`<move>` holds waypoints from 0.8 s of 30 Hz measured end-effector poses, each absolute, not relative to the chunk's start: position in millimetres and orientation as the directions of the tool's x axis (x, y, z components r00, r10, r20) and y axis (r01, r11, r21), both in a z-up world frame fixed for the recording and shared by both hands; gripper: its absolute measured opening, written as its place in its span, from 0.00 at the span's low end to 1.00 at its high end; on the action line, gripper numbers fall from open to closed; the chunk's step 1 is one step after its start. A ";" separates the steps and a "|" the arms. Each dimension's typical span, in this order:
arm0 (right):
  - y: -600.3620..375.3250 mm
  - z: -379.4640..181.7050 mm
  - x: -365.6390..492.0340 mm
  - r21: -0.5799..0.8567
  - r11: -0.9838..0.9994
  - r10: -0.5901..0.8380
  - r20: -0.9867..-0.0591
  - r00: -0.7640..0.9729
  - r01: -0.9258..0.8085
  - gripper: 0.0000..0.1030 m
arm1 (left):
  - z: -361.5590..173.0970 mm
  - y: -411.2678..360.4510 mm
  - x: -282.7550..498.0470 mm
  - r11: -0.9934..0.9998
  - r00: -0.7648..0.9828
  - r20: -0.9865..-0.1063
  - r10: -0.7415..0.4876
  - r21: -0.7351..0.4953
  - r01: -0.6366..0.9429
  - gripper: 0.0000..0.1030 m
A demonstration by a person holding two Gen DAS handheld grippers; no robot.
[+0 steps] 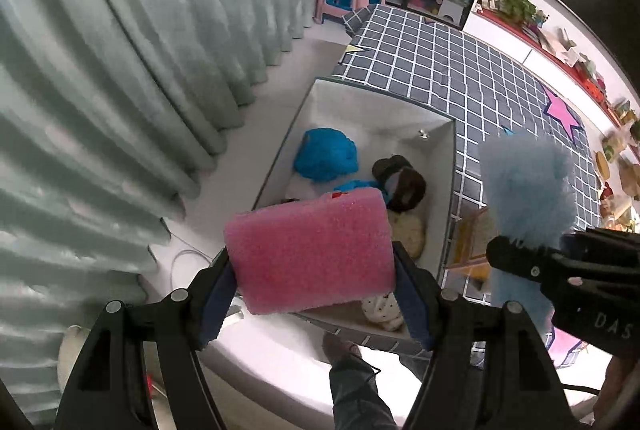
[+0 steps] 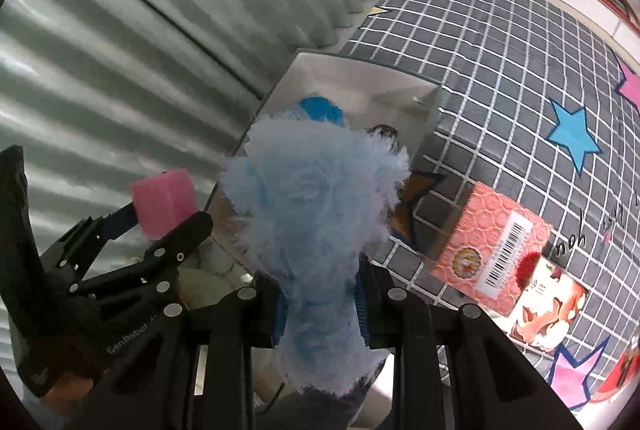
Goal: Organize soft objects
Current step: 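Carry the pink foam block and blue pom-pom over the white box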
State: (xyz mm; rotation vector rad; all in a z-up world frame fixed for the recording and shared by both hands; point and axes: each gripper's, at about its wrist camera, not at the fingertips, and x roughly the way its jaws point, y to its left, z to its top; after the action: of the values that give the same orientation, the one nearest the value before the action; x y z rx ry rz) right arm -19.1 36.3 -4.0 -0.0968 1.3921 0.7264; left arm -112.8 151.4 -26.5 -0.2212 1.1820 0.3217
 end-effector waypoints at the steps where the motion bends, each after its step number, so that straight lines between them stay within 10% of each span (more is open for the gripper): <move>1: 38.4 -4.3 -18.8 0.343 0.782 0.404 -0.915 0.003 -0.520 0.28 | -27.4 152.2 -111.7 0.933 0.342 -0.931 0.130 -0.003 -0.361 0.73; 24: 64.2 -22.6 0.5 0.301 0.796 0.337 -0.941 -0.027 -0.525 0.28 | -54.6 173.7 -91.3 0.926 0.301 -0.947 0.112 -0.010 -0.377 0.73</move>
State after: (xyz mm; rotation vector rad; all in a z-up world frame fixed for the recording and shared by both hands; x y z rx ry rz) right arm 0.5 64.2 -22.6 -0.1626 1.4420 0.6943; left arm -91.3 173.7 -54.6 -0.2489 1.2259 0.3285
